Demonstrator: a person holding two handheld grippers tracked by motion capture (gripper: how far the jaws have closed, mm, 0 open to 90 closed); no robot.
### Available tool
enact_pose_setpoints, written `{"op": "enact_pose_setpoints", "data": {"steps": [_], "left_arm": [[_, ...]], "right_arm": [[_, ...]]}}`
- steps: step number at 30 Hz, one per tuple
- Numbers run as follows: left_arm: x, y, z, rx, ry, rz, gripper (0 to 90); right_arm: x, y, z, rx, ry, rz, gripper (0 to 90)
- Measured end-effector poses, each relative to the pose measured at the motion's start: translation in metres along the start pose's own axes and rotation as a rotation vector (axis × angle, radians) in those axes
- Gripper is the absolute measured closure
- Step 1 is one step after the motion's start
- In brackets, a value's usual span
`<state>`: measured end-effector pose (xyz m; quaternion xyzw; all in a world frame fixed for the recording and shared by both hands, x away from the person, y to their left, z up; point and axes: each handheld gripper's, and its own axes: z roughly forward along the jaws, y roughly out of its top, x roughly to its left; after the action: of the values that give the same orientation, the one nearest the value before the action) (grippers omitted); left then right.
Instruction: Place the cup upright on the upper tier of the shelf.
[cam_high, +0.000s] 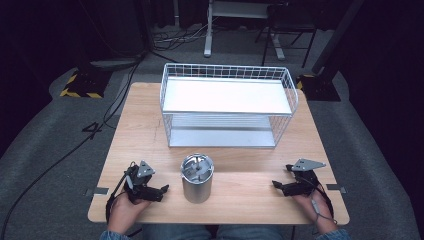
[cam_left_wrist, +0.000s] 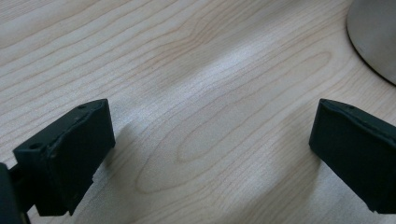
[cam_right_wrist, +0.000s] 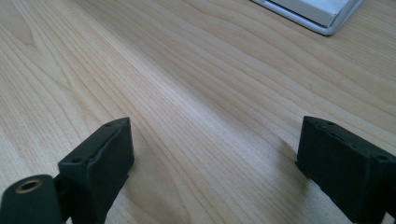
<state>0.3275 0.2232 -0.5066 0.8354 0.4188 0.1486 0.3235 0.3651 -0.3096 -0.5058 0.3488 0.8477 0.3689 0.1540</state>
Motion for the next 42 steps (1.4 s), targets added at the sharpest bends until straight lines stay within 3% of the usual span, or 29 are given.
{"op": "enact_pose_setpoints", "data": {"steps": [1, 3, 12, 15, 18, 19, 21, 27, 30, 34, 42], "left_arm": [[0.001, 0.000, 0.000, 0.003, 0.002, 0.012, 0.4], [0.000, 0.000, 0.000, 0.002, 0.001, -0.008, 0.2], [0.000, -0.001, -0.003, 0.012, 0.028, -0.026, 0.0], [-0.004, -0.001, -0.011, -0.012, 0.043, -0.016, 0.0], [-0.008, 0.001, -0.025, -0.080, 0.044, -0.011, 0.0], [-0.008, 0.001, -0.025, -0.080, 0.044, -0.011, 0.0], [-0.013, 0.000, -0.041, -0.171, 0.016, -0.014, 0.0], [-0.021, 0.001, -0.053, -0.267, -0.055, -0.026, 0.0], [-0.025, 0.002, -0.058, -0.322, -0.091, -0.012, 0.0], [-0.030, 0.002, -0.061, -0.353, -0.120, 0.002, 0.0], [-0.041, 0.004, -0.063, -0.358, -0.161, 0.001, 0.0]], "right_arm": [[0.000, 0.000, 0.000, 0.000, 0.000, 0.000, 11.5], [0.000, 0.000, 0.000, 0.000, 0.000, 0.001, 11.6], [0.000, 0.000, 0.000, -0.002, -0.004, 0.003, 12.6], [0.000, 0.000, 0.000, -0.002, -0.004, 0.004, 12.7], [0.000, 0.000, 0.000, -0.002, -0.005, 0.003, 12.7], [0.000, 0.000, 0.000, -0.002, -0.005, 0.003, 12.7], [0.000, 0.000, 0.000, -0.002, -0.005, 0.003, 12.7], [0.000, 0.000, 0.000, -0.003, -0.008, 0.009, 13.1], [0.000, 0.000, 0.000, -0.003, -0.008, 0.008, 13.1], [0.000, 0.000, 0.000, -0.003, -0.009, 0.008, 13.1], [0.000, 0.000, 0.000, -0.004, -0.008, 0.007, 13.4]]}}
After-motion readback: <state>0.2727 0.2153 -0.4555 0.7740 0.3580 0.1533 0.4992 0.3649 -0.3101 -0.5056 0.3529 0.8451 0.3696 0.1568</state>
